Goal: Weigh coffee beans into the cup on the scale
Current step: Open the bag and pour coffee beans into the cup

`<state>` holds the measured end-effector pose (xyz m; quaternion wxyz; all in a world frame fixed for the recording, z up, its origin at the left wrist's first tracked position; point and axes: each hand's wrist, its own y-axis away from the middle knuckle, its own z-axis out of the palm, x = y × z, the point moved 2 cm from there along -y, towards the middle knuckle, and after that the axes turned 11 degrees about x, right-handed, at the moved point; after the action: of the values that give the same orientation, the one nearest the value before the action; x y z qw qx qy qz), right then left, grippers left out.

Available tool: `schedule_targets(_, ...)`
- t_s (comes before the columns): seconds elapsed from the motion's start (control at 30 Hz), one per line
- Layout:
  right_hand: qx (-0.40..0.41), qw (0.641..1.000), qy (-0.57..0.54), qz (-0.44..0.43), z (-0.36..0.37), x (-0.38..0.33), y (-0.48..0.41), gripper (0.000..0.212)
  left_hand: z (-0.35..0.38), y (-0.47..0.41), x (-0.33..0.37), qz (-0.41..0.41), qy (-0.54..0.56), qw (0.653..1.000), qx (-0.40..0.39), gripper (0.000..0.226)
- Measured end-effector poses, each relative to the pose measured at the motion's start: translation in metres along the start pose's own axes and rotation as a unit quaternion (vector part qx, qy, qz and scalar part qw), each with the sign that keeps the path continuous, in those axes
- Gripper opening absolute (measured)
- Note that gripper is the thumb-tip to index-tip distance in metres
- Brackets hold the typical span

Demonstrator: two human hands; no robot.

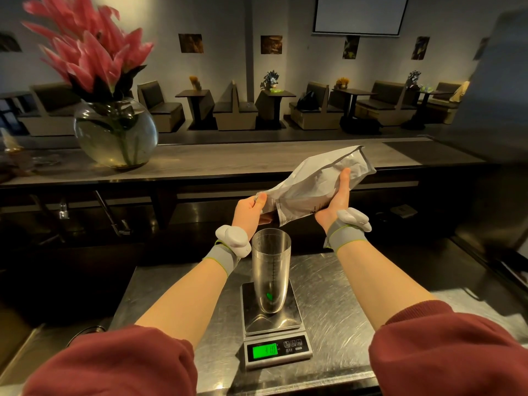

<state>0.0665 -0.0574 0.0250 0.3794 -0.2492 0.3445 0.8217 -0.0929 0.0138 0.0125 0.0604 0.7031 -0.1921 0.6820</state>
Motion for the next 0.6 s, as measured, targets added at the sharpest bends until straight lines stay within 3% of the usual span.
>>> schedule_targets(0.6,-0.006,1.000,-0.007,0.001,0.0006,-0.0038,-0.0041,0.080,0.0049,-0.0028,-0.0009,-0.005,0.010,1.000,0.000,0.035)
